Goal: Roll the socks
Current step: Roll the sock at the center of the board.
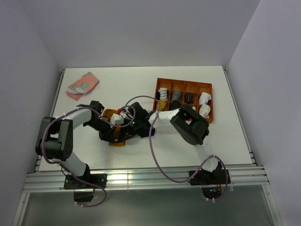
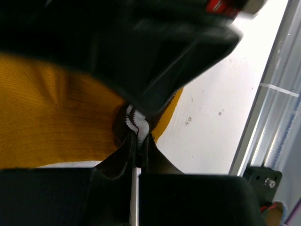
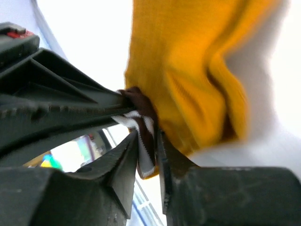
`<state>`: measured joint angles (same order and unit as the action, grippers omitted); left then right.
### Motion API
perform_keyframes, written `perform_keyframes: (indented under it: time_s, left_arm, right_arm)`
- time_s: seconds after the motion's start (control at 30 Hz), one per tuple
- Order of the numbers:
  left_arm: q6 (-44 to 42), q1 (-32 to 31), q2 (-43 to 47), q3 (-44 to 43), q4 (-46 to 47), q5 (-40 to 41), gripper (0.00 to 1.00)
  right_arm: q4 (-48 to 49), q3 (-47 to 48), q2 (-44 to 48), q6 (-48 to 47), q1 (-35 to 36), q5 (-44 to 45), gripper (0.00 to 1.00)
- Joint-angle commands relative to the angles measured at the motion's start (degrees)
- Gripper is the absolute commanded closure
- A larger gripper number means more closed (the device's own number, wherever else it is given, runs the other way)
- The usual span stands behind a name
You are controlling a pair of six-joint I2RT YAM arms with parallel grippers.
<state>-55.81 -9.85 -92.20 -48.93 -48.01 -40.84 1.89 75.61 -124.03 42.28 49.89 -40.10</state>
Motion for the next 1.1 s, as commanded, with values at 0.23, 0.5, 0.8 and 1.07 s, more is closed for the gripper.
perform_keyframes:
  time_s: [0.23,0.5,0.8,1.07]
  left_arm:
    - [-0.9,2.4,-8.7,-7.2,-7.8,1.7,1.0]
    - [-4.3,4.8,-17.4,-14.9,-17.4,1.2,1.0]
    - [-1.8,4.8,-21.2,-19.6,-22.1,3.1,1.0]
    - [0.0,4.8,-24.1,-20.8,-23.0,5.2,1.0]
  right_arm:
    - [17.3,-17.4,15.8,0.8,-0.3,19.6,0.65]
    - [17.9,-22.1,23.0,-8.3,4.5,30.4,0.65]
    - [12.5,-16.0,22.3,-22.9,11.8,36.0,0.59]
    - [13.0,-12.9,20.1,-32.6,16.9,39.9,0.53]
